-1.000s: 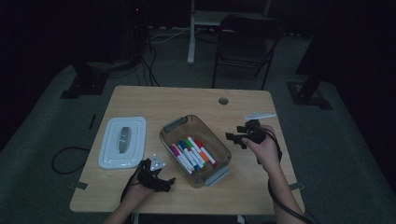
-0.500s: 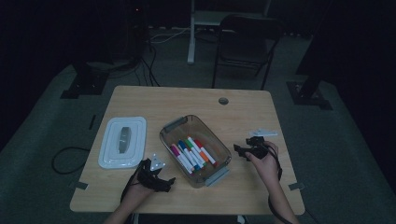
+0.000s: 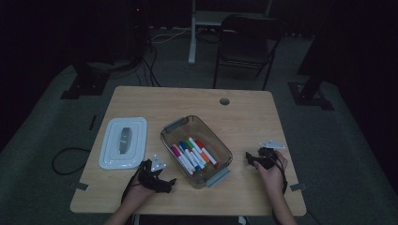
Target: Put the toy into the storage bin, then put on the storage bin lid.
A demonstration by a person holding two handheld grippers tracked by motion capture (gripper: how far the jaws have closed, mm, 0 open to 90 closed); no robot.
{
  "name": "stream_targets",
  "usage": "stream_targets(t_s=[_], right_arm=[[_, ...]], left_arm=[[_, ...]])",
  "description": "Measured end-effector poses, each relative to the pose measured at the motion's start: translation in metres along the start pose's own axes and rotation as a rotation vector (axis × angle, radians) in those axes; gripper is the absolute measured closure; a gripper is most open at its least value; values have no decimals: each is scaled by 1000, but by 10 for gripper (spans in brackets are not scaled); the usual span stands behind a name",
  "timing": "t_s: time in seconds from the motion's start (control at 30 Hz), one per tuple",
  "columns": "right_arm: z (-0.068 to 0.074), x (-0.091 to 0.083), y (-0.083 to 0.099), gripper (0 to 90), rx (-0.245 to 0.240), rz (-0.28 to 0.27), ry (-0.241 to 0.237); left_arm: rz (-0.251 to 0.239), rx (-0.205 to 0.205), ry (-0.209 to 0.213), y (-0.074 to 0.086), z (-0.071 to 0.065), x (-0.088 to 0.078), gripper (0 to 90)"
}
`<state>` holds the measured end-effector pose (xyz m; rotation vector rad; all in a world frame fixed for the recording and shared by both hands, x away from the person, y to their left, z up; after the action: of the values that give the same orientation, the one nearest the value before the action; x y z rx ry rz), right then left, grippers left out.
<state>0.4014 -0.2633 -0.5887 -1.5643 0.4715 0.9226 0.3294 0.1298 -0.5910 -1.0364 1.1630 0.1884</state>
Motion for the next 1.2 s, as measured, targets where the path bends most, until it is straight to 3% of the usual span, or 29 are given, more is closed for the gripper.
stream_targets(t_s=[0.17, 0.5, 0.6, 0.8, 1.1, 1.2], right_arm=[[0, 2, 2, 124, -7, 19, -1], [1, 0, 3, 125, 5, 13, -13], [4, 0, 4, 126, -41, 20, -25], [4, 0, 4, 125, -61, 19, -42], [5, 1, 2, 125, -50, 19, -34], [5, 1, 2, 125, -51, 20, -33]], left_arm=[[0, 0, 0, 0, 0, 0, 6], [0, 0, 0, 0, 0, 0, 6], [0, 0, 0, 0, 0, 0, 6], [0, 0, 0, 0, 0, 0, 6], [1, 2, 1, 0, 0, 0, 6], [-2, 23, 22, 3, 1, -2, 7]])
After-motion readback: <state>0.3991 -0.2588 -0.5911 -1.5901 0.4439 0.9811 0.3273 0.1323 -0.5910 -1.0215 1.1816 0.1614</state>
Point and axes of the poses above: each handheld gripper's, and its own axes: x roughly forward along the jaws, y roughly out of its underside, z roughly to its left, the point moved 6 cm from there along x, roughly forward along the jaws, and after that the axes turned 8 degrees about z, right-handed, at the moved point
